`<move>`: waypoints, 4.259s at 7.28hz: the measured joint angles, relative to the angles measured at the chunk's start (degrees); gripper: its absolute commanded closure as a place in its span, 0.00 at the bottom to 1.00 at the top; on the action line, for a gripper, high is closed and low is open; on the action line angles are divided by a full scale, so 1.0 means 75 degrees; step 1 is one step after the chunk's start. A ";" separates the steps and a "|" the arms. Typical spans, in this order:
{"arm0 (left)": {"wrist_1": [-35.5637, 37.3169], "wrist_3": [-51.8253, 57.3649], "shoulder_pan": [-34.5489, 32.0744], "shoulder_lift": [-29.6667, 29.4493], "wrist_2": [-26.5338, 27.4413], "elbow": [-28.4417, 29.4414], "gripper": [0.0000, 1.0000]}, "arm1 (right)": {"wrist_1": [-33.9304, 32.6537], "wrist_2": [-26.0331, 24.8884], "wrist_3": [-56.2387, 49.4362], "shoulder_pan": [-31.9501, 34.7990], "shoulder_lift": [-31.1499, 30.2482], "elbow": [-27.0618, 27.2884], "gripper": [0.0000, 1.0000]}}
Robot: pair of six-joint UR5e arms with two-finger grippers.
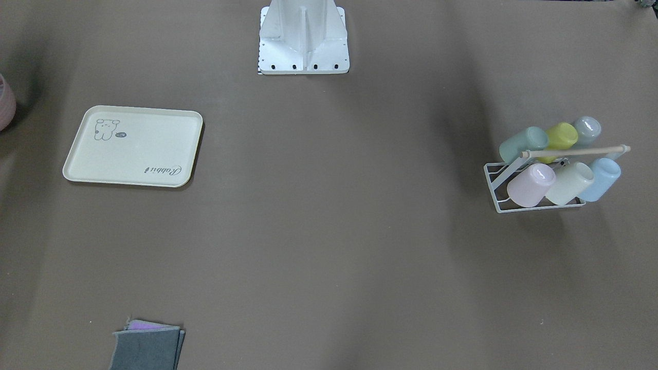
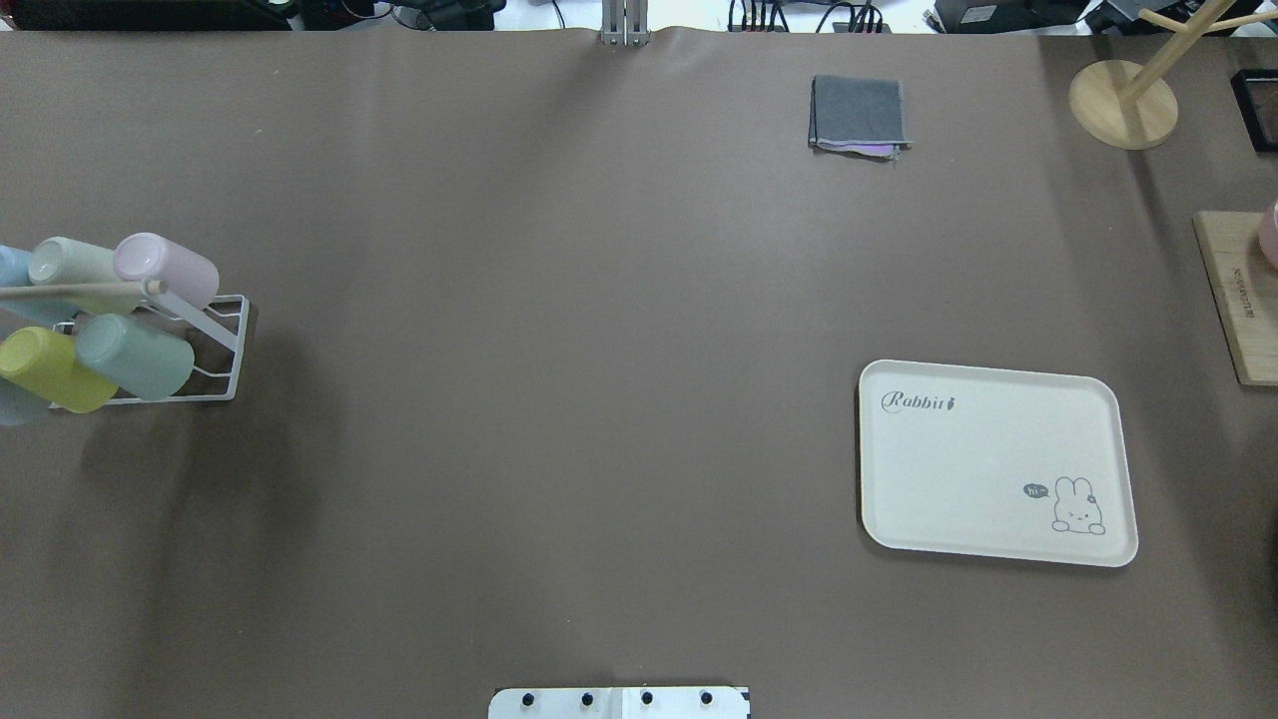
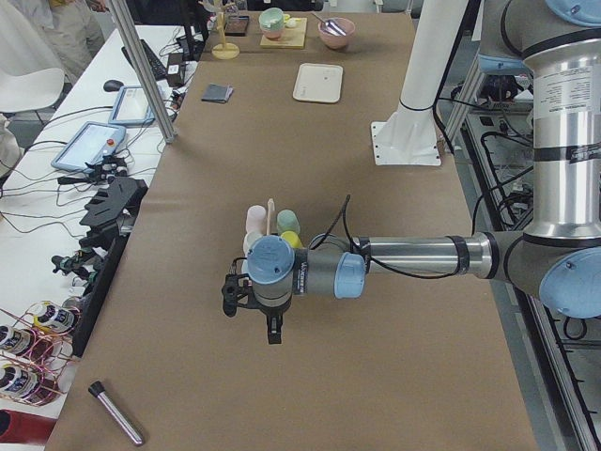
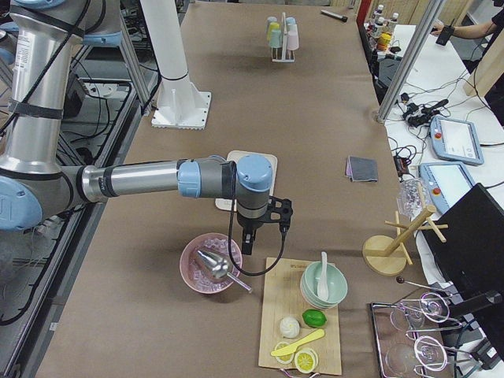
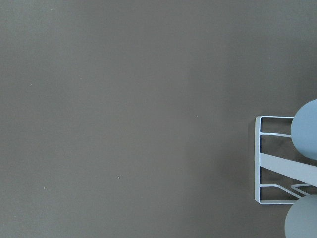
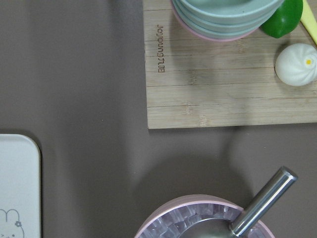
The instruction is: Pick up and place green cup on tray
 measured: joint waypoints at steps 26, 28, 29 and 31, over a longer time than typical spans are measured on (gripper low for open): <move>0.1172 -0.6089 0.6791 -0.0325 0.3212 -0.4994 0.02 | 0.3202 -0.0099 0.4517 -0.4247 0.0861 -0.1404 0.17; 0.1371 -0.6069 0.7782 -0.0287 0.4242 -0.5316 0.02 | 0.3390 -0.0074 0.4525 -0.4452 0.0857 -0.1500 0.29; 0.1423 -0.5980 0.8195 -0.0279 0.4581 -0.5398 0.02 | 0.3410 -0.0068 0.4530 -0.4519 0.0856 -0.1507 0.33; 0.1549 -0.5216 0.9093 -0.0136 0.5381 -0.5540 0.02 | 0.3419 -0.0062 0.4526 -0.4633 0.0853 -0.1512 0.33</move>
